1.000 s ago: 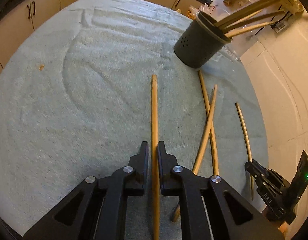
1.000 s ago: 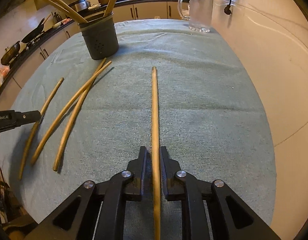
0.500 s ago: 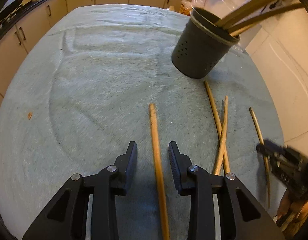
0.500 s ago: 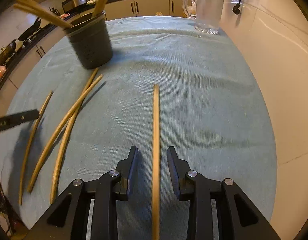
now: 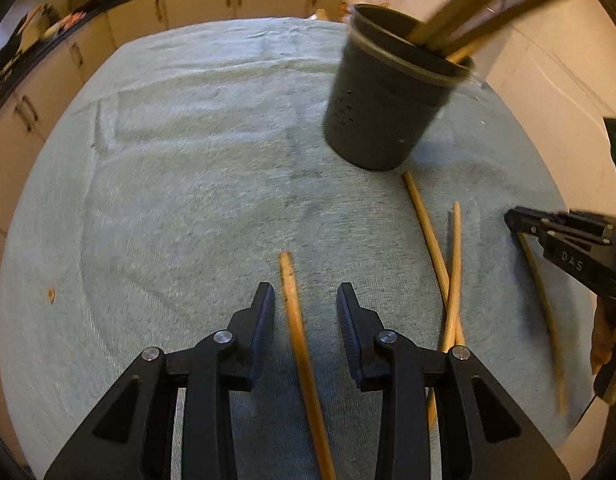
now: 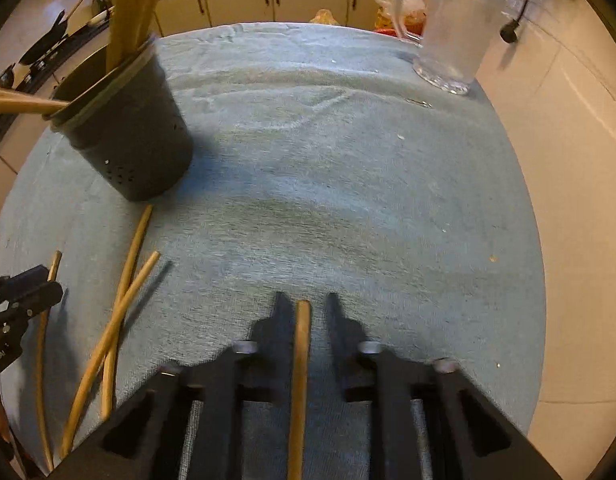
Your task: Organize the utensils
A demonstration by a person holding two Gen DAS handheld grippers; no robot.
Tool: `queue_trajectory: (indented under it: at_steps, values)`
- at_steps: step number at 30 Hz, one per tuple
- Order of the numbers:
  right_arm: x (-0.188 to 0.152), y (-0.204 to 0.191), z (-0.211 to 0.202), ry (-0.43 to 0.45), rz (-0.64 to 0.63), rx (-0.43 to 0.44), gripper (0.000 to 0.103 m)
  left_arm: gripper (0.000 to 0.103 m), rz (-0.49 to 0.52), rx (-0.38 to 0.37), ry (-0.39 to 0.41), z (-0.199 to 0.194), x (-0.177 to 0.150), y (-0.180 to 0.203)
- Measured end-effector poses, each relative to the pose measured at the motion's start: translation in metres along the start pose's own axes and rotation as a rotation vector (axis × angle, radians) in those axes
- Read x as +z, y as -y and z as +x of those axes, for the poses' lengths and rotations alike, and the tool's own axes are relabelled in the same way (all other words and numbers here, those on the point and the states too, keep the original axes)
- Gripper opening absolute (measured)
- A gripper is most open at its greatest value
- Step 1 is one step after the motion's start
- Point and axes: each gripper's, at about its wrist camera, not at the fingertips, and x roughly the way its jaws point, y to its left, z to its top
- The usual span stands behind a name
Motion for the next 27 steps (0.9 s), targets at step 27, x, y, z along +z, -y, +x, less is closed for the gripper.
queue_trajectory:
  at_steps: [27]
  values:
    - [-0.078,0.016,-0.194,0.563,0.181,0.105,0.007,0.007,-0.076,0.054,0.486,-0.187,-0.052,0.008]
